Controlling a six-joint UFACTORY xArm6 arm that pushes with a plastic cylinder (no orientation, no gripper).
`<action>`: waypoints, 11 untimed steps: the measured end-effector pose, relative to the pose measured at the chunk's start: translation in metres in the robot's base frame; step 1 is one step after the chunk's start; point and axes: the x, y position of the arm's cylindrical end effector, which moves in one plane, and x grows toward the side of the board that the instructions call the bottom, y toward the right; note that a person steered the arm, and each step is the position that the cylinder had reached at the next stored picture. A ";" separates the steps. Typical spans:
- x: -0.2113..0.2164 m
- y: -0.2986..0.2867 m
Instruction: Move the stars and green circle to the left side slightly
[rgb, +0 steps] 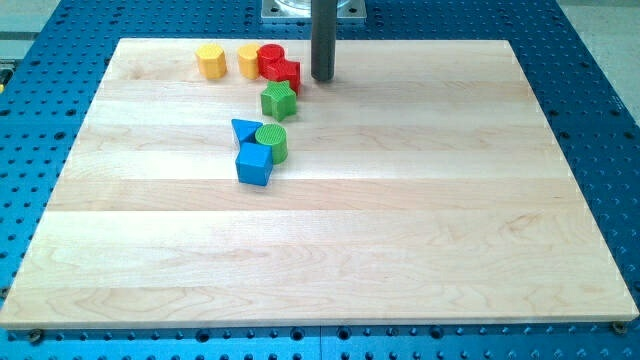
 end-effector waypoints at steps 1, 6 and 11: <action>0.014 -0.010; 0.066 0.004; 0.131 0.036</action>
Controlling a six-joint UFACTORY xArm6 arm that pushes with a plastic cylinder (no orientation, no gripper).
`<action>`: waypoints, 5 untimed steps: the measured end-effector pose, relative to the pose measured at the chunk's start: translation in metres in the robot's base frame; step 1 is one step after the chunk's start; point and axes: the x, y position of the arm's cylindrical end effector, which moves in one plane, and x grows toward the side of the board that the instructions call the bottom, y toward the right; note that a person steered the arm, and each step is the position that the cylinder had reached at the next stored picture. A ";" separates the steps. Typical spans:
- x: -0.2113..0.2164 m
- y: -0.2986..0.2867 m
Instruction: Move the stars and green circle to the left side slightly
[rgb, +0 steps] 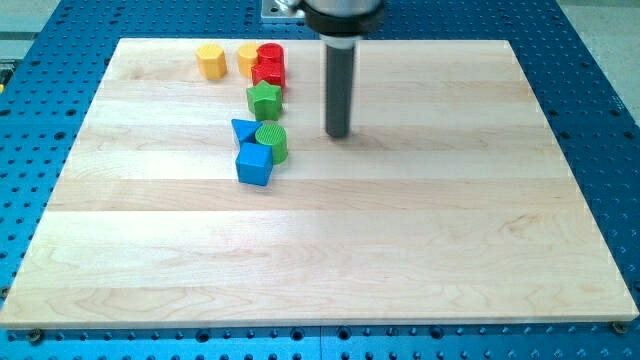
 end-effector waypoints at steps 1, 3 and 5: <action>0.036 -0.029; 0.032 -0.126; 0.039 -0.106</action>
